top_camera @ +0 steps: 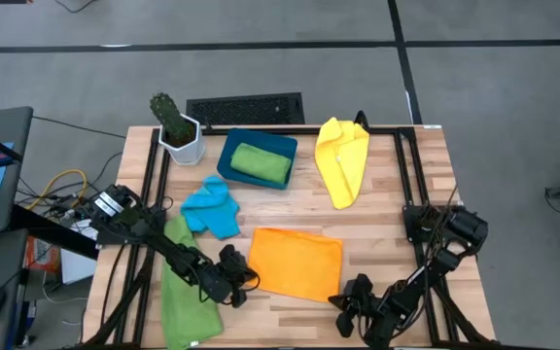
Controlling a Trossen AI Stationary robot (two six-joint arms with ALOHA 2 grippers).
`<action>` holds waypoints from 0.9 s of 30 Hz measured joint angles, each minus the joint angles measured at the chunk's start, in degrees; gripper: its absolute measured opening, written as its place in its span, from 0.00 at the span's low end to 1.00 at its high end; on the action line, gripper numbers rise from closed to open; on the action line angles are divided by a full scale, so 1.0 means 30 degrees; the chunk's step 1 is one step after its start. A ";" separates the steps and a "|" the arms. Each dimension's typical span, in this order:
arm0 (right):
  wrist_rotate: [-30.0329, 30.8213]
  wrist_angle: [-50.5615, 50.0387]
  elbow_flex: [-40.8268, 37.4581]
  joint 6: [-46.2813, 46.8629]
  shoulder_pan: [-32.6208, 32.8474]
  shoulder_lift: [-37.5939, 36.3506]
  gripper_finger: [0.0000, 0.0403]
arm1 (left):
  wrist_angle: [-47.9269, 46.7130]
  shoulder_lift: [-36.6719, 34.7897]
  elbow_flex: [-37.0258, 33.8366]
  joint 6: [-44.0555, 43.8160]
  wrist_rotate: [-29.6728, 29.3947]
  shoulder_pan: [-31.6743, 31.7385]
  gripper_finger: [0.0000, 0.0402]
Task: Fold microfiber towels
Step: Fold the orange towel
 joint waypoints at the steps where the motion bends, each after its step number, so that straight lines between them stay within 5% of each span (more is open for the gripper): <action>1: -0.0080 -0.0007 -0.0022 0.0029 -0.0022 -0.0116 0.04 | 0.0007 -0.0016 0.0000 0.0000 0.0114 0.0059 0.00; 8: -0.0211 -0.0695 -0.0115 -0.1784 -0.0244 -0.2235 0.08 | -0.0812 -0.2120 -0.0103 0.1691 0.1416 0.0451 0.00; 14: 0.0101 -0.0714 -0.0098 -0.3645 -0.0812 -0.3385 0.07 | -0.2118 -0.4038 -0.0051 0.2877 0.0505 0.0248 0.00; 27: -0.0259 -0.1126 -0.0102 -0.2719 -0.0852 -0.2924 0.08 | -0.2205 -0.1321 -0.0036 0.1457 -0.0391 -0.1217 0.00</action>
